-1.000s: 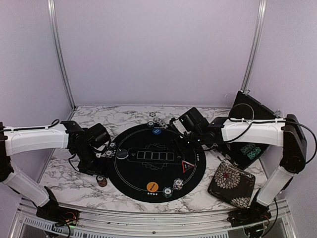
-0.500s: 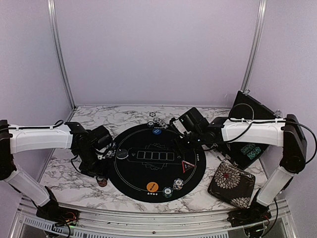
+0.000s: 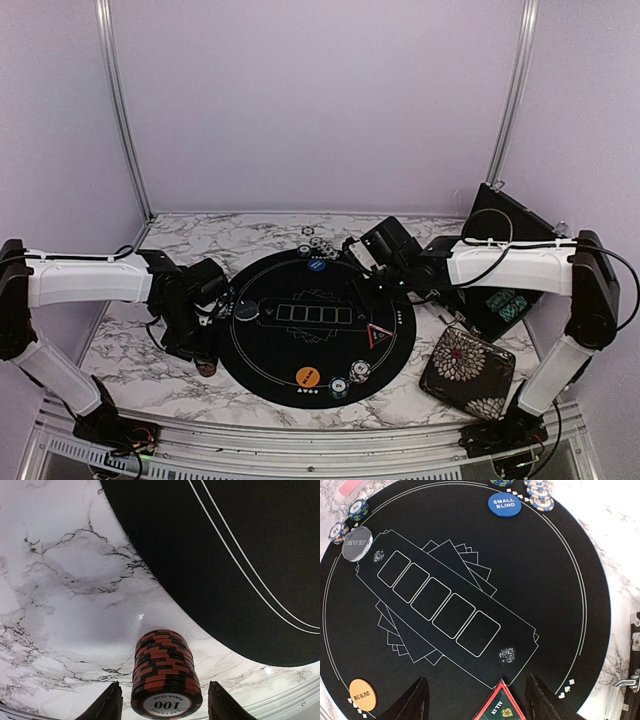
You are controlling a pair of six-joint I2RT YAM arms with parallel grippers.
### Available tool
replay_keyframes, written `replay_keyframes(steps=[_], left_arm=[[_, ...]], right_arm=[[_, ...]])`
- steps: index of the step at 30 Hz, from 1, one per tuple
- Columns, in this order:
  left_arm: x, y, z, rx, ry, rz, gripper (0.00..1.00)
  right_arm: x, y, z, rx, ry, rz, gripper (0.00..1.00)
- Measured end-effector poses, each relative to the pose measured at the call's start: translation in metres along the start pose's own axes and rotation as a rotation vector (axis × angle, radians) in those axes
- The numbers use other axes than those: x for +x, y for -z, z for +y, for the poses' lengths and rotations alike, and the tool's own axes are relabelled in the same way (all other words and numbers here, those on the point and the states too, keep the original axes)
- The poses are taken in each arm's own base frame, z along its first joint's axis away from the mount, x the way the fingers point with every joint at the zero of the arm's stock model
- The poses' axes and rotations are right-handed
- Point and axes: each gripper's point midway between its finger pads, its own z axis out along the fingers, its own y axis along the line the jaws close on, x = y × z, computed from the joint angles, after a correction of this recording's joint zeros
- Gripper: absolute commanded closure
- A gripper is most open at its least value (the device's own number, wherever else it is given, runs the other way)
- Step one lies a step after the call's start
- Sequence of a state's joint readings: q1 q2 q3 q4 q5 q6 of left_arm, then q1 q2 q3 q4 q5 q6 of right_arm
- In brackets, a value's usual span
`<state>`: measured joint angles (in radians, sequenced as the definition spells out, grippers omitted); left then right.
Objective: Distribute texas hold em gaming equipment
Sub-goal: Pick up the pile of poker chips from the pile of poker chips.
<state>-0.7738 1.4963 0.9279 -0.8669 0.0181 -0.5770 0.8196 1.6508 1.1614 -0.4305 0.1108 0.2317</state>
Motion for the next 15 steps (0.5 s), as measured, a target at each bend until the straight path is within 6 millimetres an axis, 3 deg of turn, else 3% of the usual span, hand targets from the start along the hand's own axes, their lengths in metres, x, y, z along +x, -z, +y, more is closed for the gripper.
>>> replay_keyframes(steps=[15], left_arm=[[-0.0005, -0.0026, -0.0016, -0.001, -0.005, 0.002, 0.46]], right_arm=[[-0.0001, 0.0000, -0.0007, 0.004, 0.000, -0.001, 0.37]])
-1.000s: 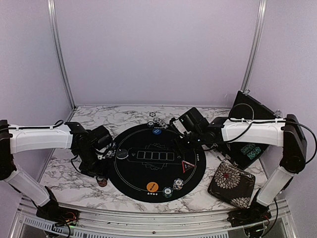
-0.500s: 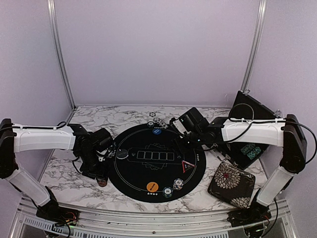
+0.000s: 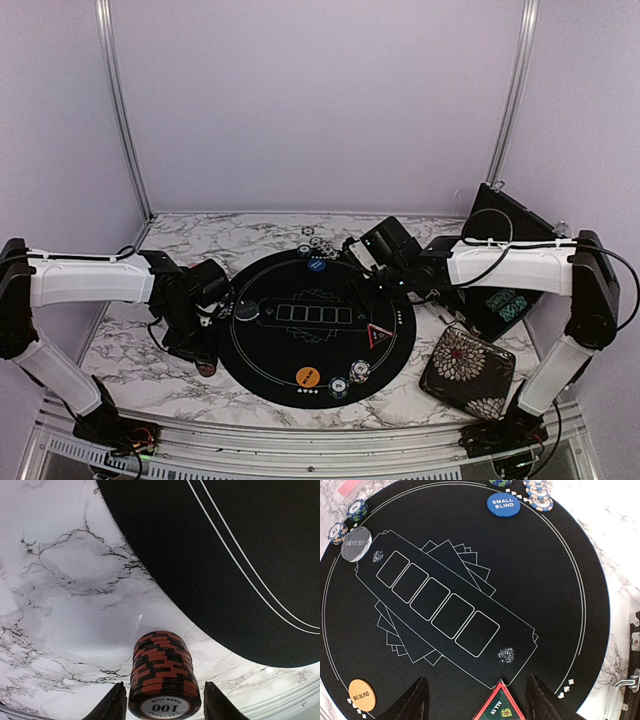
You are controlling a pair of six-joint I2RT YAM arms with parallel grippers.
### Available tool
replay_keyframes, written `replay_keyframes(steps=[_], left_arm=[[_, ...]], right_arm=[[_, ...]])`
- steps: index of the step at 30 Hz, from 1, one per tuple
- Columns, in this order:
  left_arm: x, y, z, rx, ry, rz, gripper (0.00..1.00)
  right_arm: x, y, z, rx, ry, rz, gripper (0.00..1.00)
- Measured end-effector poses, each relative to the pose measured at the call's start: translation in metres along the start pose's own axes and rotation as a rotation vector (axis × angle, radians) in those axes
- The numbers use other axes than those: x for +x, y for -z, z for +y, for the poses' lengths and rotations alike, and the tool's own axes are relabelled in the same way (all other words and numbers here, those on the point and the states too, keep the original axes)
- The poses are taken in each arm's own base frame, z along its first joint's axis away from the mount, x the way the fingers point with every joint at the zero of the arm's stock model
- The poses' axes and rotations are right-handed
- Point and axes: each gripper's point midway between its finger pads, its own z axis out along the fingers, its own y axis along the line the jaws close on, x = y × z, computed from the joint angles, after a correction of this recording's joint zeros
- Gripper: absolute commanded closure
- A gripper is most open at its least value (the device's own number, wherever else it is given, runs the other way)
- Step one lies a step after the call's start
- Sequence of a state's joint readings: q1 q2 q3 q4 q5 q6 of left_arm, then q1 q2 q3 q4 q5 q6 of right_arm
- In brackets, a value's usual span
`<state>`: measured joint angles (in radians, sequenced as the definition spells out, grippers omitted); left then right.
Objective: Distribute texas hold em gaming equipment
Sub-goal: Pick up the pile of poker chips from the pile of poker chips.
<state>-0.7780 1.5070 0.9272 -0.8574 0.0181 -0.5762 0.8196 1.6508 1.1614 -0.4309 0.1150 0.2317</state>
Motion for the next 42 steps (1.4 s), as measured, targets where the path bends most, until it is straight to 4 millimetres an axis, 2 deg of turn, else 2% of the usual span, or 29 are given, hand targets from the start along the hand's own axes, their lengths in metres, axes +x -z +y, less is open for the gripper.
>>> replay_keyframes(steps=[15, 28, 42], left_arm=[[0.0020, -0.0046, 0.0013, -0.008, 0.000, 0.011, 0.46], [-0.0001, -0.0047, -0.0003, -0.002, -0.001, 0.003, 0.54], [0.0001, -0.0047, 0.0000, -0.003, -0.001, 0.003, 0.56]], right_arm=[[0.0000, 0.0000, 0.0000, 0.000, -0.001, 0.000, 0.37], [0.0000, 0.0000, 0.0000, 0.000, -0.002, 0.000, 0.37], [0.0000, 0.0000, 0.0000, 0.000, -0.003, 0.000, 0.37]])
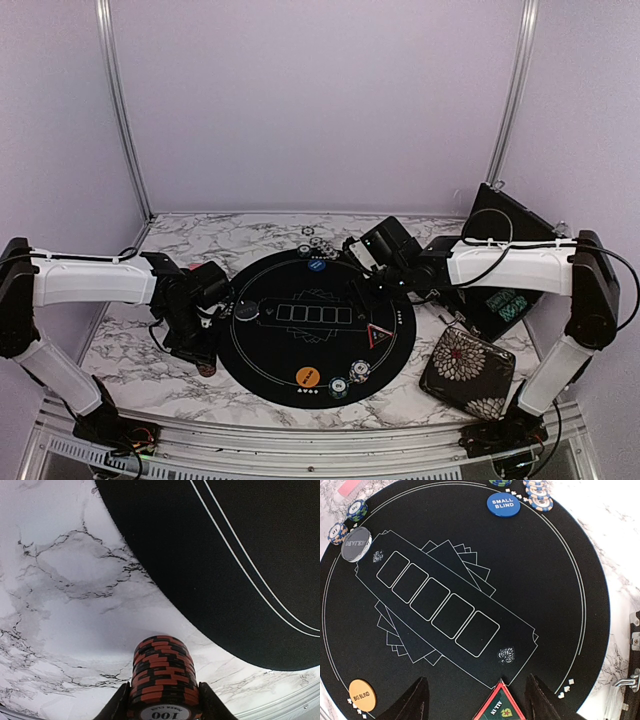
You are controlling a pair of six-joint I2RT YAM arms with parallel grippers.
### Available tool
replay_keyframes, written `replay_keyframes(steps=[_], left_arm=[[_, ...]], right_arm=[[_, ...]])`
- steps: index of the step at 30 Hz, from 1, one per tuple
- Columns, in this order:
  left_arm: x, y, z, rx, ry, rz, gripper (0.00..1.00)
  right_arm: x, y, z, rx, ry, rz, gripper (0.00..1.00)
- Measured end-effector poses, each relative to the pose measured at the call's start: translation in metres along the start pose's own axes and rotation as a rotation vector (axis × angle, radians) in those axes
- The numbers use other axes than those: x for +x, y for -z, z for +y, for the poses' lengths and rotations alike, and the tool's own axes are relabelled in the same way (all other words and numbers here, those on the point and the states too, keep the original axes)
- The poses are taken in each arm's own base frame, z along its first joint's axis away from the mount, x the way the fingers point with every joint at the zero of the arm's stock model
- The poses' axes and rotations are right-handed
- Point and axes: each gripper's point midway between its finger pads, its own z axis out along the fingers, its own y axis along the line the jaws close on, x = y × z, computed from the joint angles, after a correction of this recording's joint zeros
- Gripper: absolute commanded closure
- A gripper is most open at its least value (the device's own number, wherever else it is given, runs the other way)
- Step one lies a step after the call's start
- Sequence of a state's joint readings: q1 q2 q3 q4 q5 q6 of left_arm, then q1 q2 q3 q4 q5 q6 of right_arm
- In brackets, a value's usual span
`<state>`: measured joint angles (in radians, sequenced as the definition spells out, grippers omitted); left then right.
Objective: Distribute texas hold em gaming equipment
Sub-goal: Pick up the pile of poker chips from the pile of poker chips.
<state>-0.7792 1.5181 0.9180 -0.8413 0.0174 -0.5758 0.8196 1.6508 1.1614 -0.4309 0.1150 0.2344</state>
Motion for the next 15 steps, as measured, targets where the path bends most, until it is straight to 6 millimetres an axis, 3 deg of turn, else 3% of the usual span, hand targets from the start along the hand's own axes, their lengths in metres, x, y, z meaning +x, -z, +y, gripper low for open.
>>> replay_keyframes(steps=[15], left_arm=[[0.0004, 0.0007, 0.0008, -0.004, 0.000, 0.002, 0.56]], right_arm=[[0.0000, 0.0000, 0.0000, 0.000, 0.000, 0.000, 0.37]])
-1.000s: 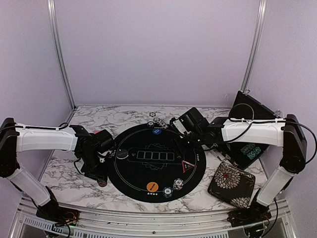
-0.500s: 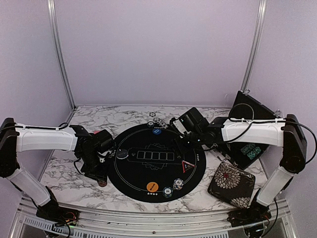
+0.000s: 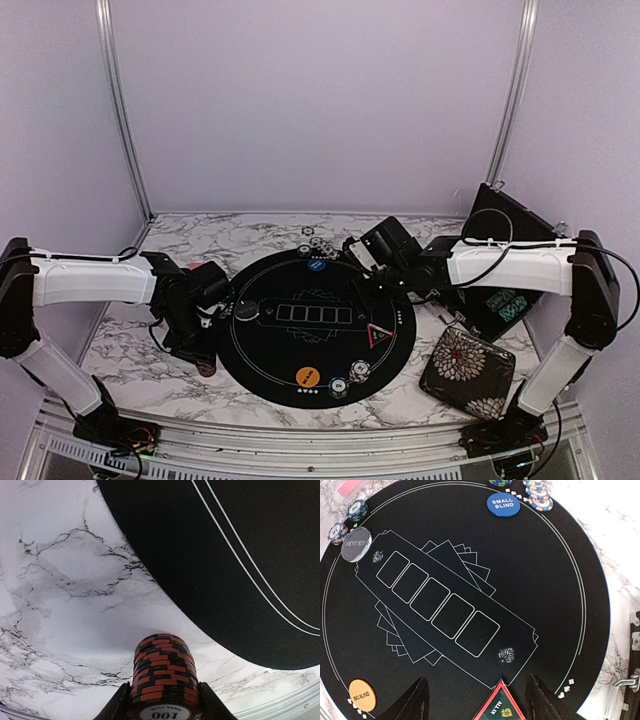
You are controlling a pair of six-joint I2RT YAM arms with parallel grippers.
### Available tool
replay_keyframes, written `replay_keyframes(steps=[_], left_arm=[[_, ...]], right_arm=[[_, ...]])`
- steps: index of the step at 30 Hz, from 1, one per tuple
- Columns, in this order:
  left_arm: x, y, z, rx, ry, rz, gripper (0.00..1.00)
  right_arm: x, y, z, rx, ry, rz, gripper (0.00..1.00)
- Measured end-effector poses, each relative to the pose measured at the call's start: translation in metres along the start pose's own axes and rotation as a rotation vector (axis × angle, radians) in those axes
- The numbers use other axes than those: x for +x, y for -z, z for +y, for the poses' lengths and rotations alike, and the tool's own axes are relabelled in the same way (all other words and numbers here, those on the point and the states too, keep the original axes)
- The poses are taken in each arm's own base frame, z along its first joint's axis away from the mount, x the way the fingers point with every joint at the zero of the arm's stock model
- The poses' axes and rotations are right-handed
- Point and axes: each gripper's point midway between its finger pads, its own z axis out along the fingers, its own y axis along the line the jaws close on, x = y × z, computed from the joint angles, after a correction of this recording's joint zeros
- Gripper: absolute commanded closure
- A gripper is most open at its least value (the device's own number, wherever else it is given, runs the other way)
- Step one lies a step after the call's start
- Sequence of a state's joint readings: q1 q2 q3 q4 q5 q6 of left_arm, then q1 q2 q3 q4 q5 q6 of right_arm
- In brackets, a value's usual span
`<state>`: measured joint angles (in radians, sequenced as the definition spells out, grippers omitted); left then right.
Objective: Distribute texas hold em gaming equipment
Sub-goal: Pick up the pile of poker chips from the pile of poker chips, then place the poker chips pile on the poker table mat.
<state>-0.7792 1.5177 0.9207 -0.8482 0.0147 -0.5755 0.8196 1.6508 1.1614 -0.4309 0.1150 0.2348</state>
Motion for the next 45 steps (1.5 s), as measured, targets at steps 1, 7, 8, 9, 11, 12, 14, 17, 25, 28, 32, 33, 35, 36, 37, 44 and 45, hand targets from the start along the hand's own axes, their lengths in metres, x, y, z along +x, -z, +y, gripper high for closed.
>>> replay_keyframes(steps=[1, 7, 8, 9, 11, 12, 14, 17, 25, 28, 32, 33, 35, 36, 37, 44, 45], left_arm=[[0.000, 0.000, 0.001, -0.004, -0.001, -0.001, 0.56], [-0.004, 0.004, 0.002, -0.019, -0.005, -0.014, 0.56], [-0.004, 0.005, 0.002, -0.020, -0.005, -0.015, 0.56], [-0.004, 0.005, 0.002, -0.019, -0.006, -0.016, 0.56], [-0.005, 0.006, 0.002, -0.020, -0.008, -0.017, 0.56], [-0.006, 0.007, 0.001, -0.019, -0.009, -0.020, 0.56], [-0.008, 0.009, 0.000, -0.018, -0.012, -0.026, 0.56], [-0.011, 0.013, -0.001, -0.017, -0.017, -0.035, 0.56], [-0.030, 0.027, -0.013, -0.009, -0.042, -0.062, 0.56], [-0.041, 0.030, -0.020, -0.006, -0.052, -0.067, 0.56], [-0.061, 0.032, -0.034, -0.002, -0.072, -0.075, 0.56], [-0.066, 0.032, -0.037, -0.001, -0.078, -0.076, 0.56], [-0.077, 0.033, -0.045, 0.002, -0.091, -0.080, 0.56], [-0.083, 0.033, -0.050, 0.003, -0.098, -0.082, 0.56], [-0.089, 0.033, -0.053, 0.004, -0.104, -0.083, 0.56], [-0.140, 0.027, -0.090, 0.022, -0.155, -0.101, 0.56], [-0.148, 0.025, -0.095, 0.023, -0.160, -0.103, 0.56]], right_arm=[[0.000, 0.000, 0.000, 0.000, 0.000, 0.000, 0.37], [0.000, 0.000, 0.000, 0.000, 0.000, 0.000, 0.37], [0.000, 0.000, 0.000, 0.000, 0.000, 0.000, 0.37], [0.000, 0.000, 0.000, 0.000, 0.000, 0.000, 0.37], [0.000, 0.000, 0.000, 0.000, 0.000, 0.000, 0.37], [0.000, 0.000, 0.000, 0.000, 0.000, 0.000, 0.37], [0.000, 0.000, 0.000, 0.000, 0.000, 0.000, 0.37], [0.000, 0.000, 0.000, 0.000, 0.000, 0.000, 0.37], [-0.001, 0.001, 0.000, 0.002, -0.001, -0.005, 0.37], [-0.003, 0.006, -0.001, 0.001, -0.006, -0.016, 0.37], [-0.004, 0.011, -0.007, 0.007, -0.028, -0.027, 0.37], [-0.003, 0.012, -0.011, 0.012, -0.039, -0.028, 0.37], [-0.001, 0.013, -0.020, 0.024, -0.062, -0.029, 0.37], [0.000, 0.014, -0.026, 0.032, -0.073, -0.028, 0.36], [0.001, 0.015, -0.032, 0.040, -0.086, -0.029, 0.36], [0.010, 0.019, -0.056, 0.073, -0.145, -0.031, 0.36], [0.010, 0.019, -0.057, 0.073, -0.148, -0.032, 0.36]])
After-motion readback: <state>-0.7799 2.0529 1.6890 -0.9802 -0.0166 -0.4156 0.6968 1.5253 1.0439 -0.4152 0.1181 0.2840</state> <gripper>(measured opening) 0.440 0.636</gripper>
